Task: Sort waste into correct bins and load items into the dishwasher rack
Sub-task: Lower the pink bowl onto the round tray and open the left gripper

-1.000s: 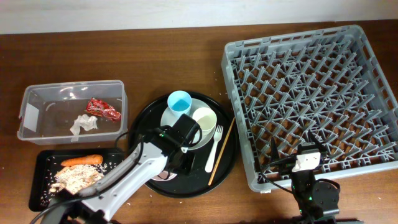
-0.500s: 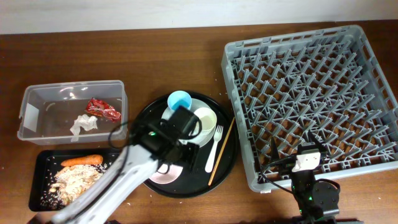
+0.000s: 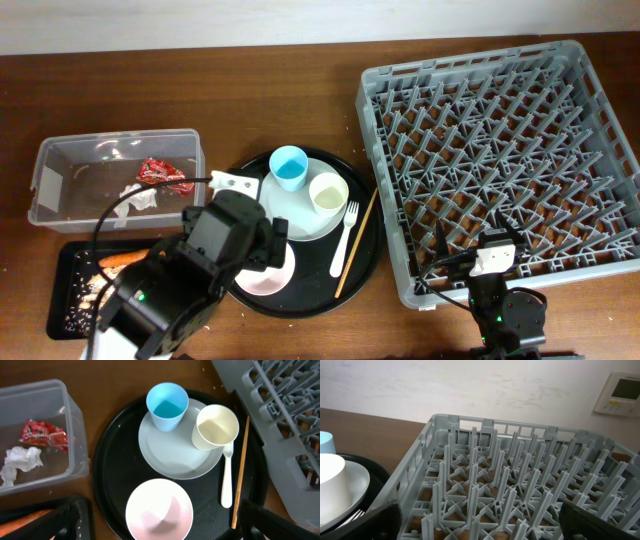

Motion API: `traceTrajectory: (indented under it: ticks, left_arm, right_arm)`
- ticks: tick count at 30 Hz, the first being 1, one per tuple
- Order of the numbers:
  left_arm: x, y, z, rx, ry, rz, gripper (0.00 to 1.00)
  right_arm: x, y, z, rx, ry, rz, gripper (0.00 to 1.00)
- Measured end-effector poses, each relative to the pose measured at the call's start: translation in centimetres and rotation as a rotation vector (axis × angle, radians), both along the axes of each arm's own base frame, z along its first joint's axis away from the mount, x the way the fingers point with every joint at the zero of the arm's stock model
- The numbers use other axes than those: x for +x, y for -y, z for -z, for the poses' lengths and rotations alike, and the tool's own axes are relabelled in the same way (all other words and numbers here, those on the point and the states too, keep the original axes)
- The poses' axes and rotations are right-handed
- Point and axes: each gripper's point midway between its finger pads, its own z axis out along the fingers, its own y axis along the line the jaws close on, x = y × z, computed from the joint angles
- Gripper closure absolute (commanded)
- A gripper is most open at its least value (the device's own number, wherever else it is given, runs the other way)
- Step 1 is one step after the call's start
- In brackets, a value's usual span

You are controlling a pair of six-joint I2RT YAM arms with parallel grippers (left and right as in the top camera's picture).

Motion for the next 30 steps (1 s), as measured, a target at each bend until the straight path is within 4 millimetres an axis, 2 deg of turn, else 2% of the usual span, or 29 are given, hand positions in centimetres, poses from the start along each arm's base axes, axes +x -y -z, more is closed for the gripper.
traceTrajectory:
  ticks: [6,12,19,25,30]
  left_arm:
    - [0.5,2.4,4.1,0.009,-0.169,0.032,0.01]
    - [2.4,4.0,3.9,-0.037,-0.120,0.038,0.01]
    - [4.5,5.6,4.6,-0.056,-0.096,0.036,0.01]
    - [5.0,6.0,6.9,-0.015,-0.151,0.032,0.01]
    - [5.2,6.1,7.7,0.002,-0.170,0.029,0.01]
  right_arm:
    - [0.0,0.0,0.0,0.000,0.000,0.000,0.01]
    - [0.0,0.0,0.0,0.000,0.000,0.000,0.01]
    - [0.0,0.0,0.0,0.000,0.000,0.000,0.01]
    - [0.0,0.0,0.0,0.000,0.000,0.000,0.01]
    - [0.0,0.0,0.0,0.000,0.000,0.000,0.01]
